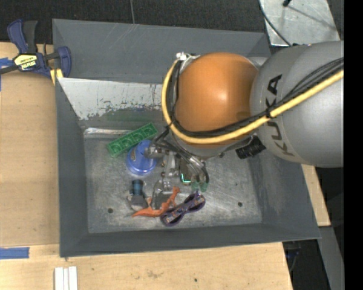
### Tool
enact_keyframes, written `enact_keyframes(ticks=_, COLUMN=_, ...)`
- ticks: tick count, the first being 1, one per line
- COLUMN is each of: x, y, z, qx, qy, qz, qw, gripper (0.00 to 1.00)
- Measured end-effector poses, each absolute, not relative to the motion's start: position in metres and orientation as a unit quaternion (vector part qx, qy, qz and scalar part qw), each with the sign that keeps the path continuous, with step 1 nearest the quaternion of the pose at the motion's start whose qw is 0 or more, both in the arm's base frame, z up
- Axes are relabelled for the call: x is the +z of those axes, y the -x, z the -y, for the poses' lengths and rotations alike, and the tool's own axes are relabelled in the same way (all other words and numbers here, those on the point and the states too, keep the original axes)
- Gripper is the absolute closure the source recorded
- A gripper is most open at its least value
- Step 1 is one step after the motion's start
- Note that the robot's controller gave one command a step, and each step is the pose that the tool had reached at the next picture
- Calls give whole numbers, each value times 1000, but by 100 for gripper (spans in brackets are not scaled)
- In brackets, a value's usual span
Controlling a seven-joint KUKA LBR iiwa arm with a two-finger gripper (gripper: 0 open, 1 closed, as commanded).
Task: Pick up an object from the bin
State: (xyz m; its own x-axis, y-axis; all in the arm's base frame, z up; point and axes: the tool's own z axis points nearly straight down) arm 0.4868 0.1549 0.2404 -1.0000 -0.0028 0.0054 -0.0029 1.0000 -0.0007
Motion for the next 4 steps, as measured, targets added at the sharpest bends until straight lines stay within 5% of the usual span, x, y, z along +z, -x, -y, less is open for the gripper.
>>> enact_keyframes(ticks=1, x=244, y=-489, z=-154, qx=-1, qy=0, qz=1000, qw=-1, gripper=0)
enact_keyframes(ticks=2, x=189, y=-521, z=-129, qx=-1, qy=-43, qz=999, qw=-4, gripper=0)
enact_keyframes(ticks=3, x=161, y=-502, z=-79, qx=0, qy=-134, qz=991, qw=0, gripper=0)
enact_keyframes(ticks=4, x=127, y=-485, z=-75, qx=0, qy=-112, qz=994, qw=0, gripper=0)
